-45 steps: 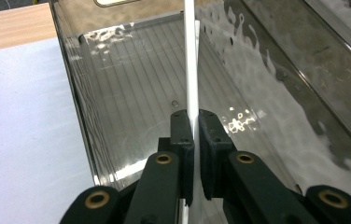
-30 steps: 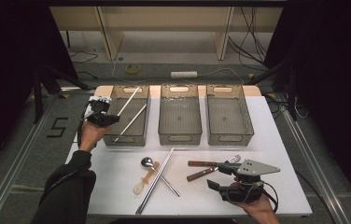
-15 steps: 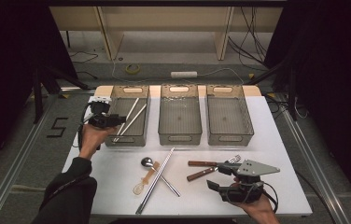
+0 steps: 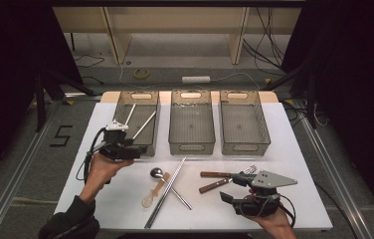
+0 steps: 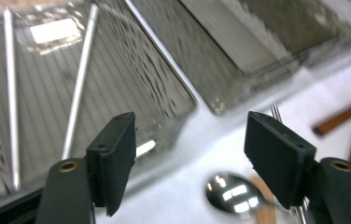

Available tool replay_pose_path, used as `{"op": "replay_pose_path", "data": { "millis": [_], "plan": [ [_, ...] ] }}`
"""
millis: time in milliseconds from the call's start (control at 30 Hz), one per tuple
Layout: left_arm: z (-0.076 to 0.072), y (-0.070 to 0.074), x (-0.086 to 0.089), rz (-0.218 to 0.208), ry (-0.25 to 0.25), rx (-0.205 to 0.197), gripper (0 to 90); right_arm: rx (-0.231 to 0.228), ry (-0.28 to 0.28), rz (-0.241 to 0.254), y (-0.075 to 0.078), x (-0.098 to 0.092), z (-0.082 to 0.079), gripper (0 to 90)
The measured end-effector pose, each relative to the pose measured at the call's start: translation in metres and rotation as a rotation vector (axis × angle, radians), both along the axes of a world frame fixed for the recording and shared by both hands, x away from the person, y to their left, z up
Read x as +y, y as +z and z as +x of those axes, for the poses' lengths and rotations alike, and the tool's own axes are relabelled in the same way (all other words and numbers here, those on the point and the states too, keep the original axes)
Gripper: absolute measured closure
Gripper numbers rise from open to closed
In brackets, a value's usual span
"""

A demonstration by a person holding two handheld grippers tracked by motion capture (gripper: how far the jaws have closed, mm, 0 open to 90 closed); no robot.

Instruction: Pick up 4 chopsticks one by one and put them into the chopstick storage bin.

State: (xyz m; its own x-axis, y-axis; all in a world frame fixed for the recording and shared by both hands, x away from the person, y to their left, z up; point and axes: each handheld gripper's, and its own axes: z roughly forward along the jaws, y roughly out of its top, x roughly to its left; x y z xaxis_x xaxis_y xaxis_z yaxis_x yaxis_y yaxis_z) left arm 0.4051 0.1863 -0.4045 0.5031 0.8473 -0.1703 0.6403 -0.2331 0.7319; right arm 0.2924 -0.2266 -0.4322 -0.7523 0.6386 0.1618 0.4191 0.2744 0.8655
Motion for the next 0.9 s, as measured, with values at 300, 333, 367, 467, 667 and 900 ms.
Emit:
{"op": "replay_pose_path", "data": {
  "millis": [300, 333, 367, 467, 667, 900],
  "plan": [
    [-0.026, -0.001, -0.01, -0.022, -0.031, -0.038, 26.1, -0.015, -0.039, 0.017, 0.002, -0.003, 0.0, 28.2],
    [-0.028, -0.001, -0.011, -0.029, -0.034, -0.041, 25.6, -0.018, -0.042, 0.016, 0.002, -0.003, 0.0, 28.3],
    [-0.03, -0.002, -0.013, -0.03, -0.041, -0.039, 25.2, -0.023, -0.041, 0.017, 0.002, -0.004, -0.001, 28.2],
    [-0.036, -0.004, -0.017, -0.039, -0.055, -0.045, 24.5, -0.028, -0.046, 0.022, 0.002, -0.004, 0.0, 28.3],
    [-0.046, -0.006, -0.027, -0.034, -0.089, -0.043, 23.2, -0.028, -0.054, 0.023, 0.002, -0.004, 0.0, 28.2],
    [-0.055, -0.011, -0.039, 0.014, -0.104, -0.021, 22.4, -0.035, -0.055, 0.019, 0.002, -0.004, -0.001, 28.3]
  ]
}}
